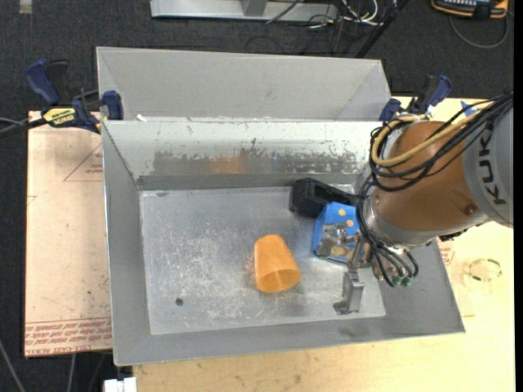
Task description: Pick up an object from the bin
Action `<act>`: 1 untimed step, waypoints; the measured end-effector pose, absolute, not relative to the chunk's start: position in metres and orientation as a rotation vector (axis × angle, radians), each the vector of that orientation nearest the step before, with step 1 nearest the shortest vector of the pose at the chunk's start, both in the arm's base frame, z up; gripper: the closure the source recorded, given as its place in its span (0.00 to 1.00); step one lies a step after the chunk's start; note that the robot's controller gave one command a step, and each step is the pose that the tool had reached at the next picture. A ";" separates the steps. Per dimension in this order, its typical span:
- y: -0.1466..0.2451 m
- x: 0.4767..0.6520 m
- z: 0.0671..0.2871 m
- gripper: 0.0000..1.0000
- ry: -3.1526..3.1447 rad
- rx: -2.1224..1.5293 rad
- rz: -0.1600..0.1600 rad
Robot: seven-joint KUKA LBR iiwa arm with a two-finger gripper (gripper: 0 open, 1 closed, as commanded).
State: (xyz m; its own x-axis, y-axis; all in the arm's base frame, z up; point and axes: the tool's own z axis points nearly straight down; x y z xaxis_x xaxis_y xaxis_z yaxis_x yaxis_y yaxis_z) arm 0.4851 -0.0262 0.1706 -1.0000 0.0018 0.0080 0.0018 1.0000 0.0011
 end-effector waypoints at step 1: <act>-0.026 0.487 0.175 0.00 -3.142 -0.001 -0.001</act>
Offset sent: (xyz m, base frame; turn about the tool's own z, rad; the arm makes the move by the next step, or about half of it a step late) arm 0.0313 0.1303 -0.0241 -0.1856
